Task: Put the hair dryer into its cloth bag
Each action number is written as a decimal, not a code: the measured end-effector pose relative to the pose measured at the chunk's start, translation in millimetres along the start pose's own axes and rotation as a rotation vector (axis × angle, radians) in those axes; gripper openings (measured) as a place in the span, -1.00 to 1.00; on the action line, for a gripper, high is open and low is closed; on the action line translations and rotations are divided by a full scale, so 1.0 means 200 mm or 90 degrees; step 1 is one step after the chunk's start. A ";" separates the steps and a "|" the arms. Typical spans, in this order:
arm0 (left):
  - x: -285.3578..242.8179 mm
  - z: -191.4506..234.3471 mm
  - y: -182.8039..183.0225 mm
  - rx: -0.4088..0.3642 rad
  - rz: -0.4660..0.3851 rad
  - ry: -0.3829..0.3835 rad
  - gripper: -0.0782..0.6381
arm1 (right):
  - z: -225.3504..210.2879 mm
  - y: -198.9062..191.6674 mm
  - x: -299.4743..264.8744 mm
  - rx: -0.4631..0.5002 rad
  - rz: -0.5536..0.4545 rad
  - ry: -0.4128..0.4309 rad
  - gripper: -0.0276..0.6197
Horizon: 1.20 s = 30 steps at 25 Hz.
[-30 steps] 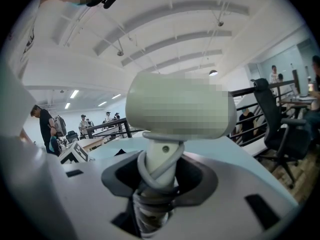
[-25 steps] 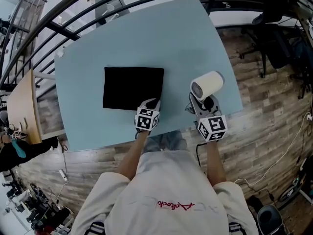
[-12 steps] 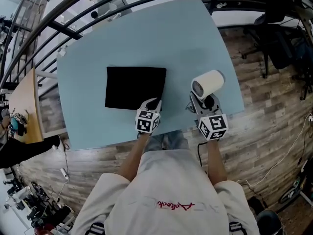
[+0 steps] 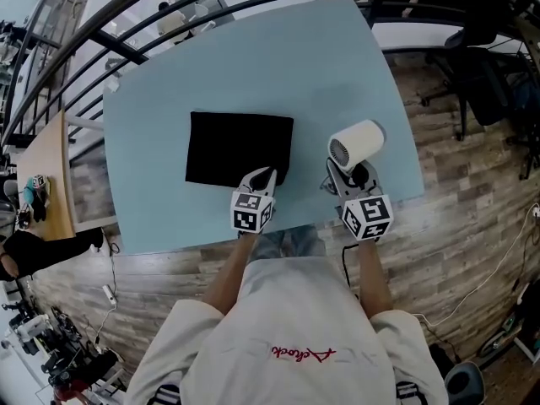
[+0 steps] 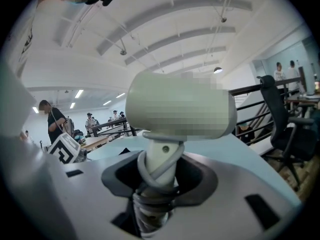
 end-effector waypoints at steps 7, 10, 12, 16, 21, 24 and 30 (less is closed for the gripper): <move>0.10 0.04 0.08 -0.004 -0.082 0.037 -0.74 | 0.07 -0.11 -0.10 0.055 0.153 0.108 -0.36; 0.12 0.04 0.10 0.000 -0.102 0.038 -0.74 | 0.11 -0.18 -0.17 0.103 0.252 0.180 -0.36; 0.13 0.04 0.10 0.002 -0.109 0.037 -0.74 | 0.14 -0.23 -0.23 0.136 0.319 0.230 -0.36; 0.15 0.04 0.10 0.007 -0.120 0.033 -0.74 | 0.20 -0.33 -0.32 0.177 0.442 0.312 -0.36; 0.18 0.09 0.09 0.013 -0.128 0.025 -0.74 | 0.30 -0.43 -0.44 0.258 0.571 0.389 -0.36; 0.20 0.10 0.08 0.015 -0.130 0.017 -0.74 | 0.35 -0.47 -0.46 0.292 0.617 0.417 -0.36; 0.19 0.09 0.08 0.012 -0.135 -0.008 -0.74 | 0.42 -0.54 -0.47 0.310 0.712 0.452 -0.36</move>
Point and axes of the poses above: the fingertips, and each gripper's own axes: x backward along the fingers, z to its left, y out of its top, the point moved 8 cm from there along x, backward along the fingers, and after that the axes turned 11 degrees about -z, right-handed, at the moved point
